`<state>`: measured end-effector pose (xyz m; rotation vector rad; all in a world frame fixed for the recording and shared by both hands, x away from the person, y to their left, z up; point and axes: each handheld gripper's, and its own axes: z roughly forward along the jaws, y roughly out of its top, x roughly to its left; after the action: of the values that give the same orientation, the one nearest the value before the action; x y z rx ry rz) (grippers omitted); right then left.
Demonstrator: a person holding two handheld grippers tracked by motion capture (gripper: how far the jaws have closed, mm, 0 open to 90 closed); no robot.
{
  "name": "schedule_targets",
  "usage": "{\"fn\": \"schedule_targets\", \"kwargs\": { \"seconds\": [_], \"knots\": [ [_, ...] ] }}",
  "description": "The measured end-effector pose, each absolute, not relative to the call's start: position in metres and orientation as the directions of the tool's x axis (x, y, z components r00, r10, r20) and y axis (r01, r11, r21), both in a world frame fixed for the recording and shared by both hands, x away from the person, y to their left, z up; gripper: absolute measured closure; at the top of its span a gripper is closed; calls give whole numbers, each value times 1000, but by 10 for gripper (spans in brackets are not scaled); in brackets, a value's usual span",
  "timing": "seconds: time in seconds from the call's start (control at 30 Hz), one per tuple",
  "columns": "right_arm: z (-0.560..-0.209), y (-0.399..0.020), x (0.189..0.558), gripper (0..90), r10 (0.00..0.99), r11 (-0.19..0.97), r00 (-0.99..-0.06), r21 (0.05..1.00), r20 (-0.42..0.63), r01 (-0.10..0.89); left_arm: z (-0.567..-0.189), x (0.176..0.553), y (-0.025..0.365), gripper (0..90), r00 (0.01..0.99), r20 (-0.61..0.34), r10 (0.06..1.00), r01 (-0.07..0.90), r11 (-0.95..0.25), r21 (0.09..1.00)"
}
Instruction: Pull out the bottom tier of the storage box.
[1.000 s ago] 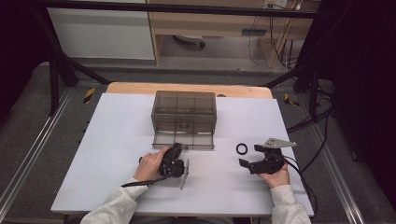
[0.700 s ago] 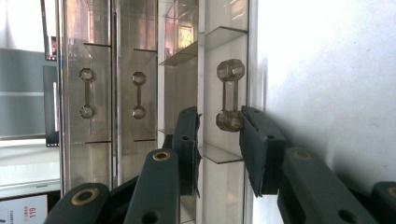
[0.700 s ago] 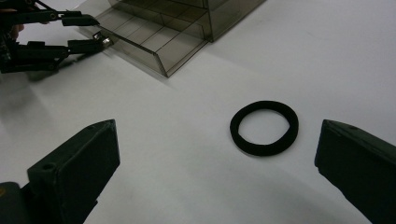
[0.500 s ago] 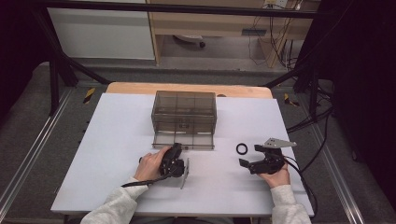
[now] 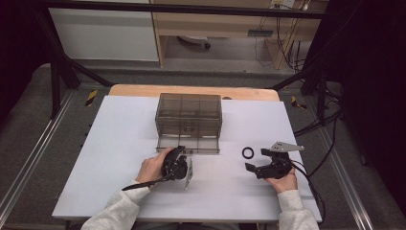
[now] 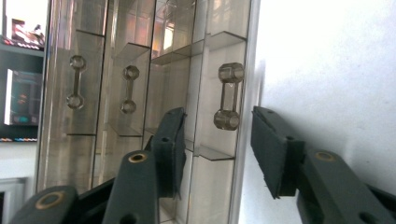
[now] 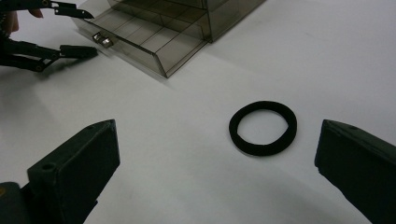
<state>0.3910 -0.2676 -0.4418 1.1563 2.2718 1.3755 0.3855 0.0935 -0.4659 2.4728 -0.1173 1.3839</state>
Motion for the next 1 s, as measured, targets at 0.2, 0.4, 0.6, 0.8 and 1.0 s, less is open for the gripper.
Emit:
{"fn": "schedule_targets", "kwargs": {
  "seconds": [0.2,0.4,0.6,0.8,1.0],
  "knots": [
    [-442,-267,391,4,731,242,-656,829,185,503,-458,386,96,483,591,794,142,-184,-935,305],
    [-442,-268,391,4,732,243,-656,830,183,502,-451,388,99,425,641,734,224,-133,-910,393],
    [-442,-267,391,4,731,243,-657,830,184,503,-446,389,106,384,684,646,339,-61,-856,513],
    [-442,-268,391,4,732,243,-656,829,183,503,-439,392,115,340,708,555,437,27,-802,597],
    [-442,-268,391,4,733,242,-655,830,182,502,-435,394,125,299,716,475,512,107,-752,650]
  ]
}}
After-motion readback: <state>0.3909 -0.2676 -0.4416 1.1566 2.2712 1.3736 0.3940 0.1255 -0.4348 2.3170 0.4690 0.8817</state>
